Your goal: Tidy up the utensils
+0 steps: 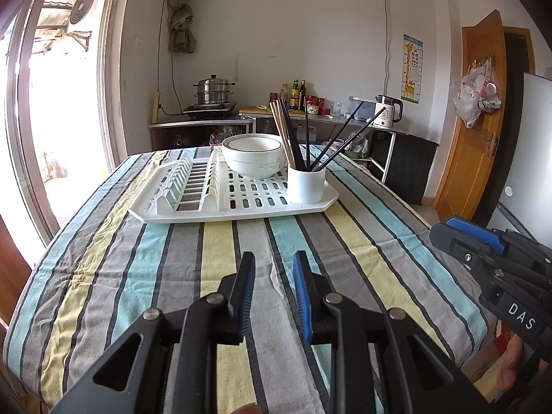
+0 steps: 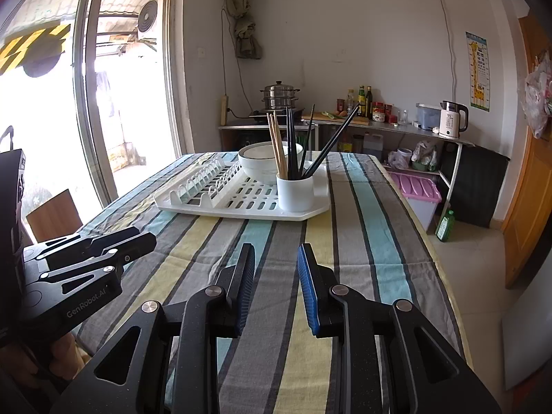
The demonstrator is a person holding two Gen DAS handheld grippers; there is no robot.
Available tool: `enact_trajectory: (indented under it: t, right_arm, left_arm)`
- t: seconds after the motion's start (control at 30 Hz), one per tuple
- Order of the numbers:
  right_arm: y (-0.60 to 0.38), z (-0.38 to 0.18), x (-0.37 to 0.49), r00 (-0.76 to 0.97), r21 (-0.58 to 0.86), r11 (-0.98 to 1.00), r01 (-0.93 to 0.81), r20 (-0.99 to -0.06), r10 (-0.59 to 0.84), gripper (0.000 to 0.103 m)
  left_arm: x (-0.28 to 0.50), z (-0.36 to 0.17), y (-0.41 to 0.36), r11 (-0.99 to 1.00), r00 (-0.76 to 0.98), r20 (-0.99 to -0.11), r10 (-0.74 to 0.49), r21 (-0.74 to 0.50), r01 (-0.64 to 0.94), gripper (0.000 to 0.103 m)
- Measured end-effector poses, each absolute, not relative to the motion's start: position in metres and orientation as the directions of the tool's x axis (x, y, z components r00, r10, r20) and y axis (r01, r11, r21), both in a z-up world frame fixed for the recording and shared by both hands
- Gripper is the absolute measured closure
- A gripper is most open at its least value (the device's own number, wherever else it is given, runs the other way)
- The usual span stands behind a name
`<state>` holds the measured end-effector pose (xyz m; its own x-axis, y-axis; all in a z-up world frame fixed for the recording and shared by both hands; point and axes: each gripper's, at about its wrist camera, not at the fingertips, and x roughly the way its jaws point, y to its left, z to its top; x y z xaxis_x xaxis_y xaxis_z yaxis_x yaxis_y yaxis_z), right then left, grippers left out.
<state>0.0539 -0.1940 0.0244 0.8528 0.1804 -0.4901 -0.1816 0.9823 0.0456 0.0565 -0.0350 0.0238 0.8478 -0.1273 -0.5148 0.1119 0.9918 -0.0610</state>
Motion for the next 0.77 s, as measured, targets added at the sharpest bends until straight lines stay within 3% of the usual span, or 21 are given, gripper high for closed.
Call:
enact_trajectory:
  t: [0.77]
  right_arm:
    - [-0.1948, 0.0226, 0.0537, 0.854, 0.046, 0.983, -0.179, -0.489, 0.179, 0.076]
  left_arm:
    - [0.0594, 0.0200, -0.0353, 0.995, 0.852, -0.514, -0.098, -0.044, 0.088, 0.079]
